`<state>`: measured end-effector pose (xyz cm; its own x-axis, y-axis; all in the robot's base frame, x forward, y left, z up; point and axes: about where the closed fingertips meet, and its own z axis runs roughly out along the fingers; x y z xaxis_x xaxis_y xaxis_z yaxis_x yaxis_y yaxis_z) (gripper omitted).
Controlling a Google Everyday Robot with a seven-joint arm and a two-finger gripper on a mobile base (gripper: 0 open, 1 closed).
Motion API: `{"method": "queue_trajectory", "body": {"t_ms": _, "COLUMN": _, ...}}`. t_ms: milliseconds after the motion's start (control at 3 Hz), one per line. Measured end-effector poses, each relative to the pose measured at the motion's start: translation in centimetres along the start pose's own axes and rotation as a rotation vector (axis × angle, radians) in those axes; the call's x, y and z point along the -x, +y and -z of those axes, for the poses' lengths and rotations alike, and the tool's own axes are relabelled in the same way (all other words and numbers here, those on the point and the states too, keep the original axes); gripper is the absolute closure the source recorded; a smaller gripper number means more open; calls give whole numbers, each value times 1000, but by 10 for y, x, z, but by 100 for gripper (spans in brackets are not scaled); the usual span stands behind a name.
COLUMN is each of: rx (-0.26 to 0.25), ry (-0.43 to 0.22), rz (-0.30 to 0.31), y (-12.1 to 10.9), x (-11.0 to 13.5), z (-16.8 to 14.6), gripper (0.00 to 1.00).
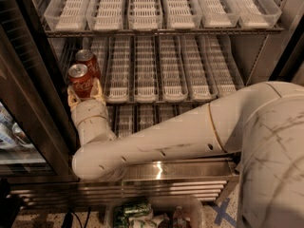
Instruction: Pick coke can from middle shelf of fridge
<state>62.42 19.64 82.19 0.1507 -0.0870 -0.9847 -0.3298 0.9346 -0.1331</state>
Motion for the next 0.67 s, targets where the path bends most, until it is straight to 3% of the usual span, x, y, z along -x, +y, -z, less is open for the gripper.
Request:
{"method": "queue_trajectory", "body": {"t_ms": 333, "rx": 0, "ry": 0, "rz": 0, "y": 0, "x": 0, "z": 0, "gripper": 84}}
{"method": "queue_trajectory", "body": {"t_ms": 667, "rx": 0, "ry": 0, "rz": 0, "y": 0, "x": 0, "z": 0, "gripper": 100}}
